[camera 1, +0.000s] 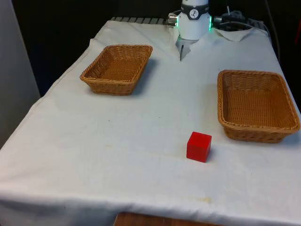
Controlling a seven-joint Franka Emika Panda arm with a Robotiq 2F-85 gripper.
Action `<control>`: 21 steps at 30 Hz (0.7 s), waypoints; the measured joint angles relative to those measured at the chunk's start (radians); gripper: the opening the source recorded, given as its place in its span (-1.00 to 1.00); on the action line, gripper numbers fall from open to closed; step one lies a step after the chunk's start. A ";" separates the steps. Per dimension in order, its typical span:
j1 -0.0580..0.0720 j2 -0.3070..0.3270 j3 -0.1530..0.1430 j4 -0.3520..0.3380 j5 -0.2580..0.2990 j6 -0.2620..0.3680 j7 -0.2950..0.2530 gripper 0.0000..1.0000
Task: Pick up the red cube and place it into the right basket.
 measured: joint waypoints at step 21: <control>0.001 0.170 0.010 0.177 0.028 0.000 0.002 1.00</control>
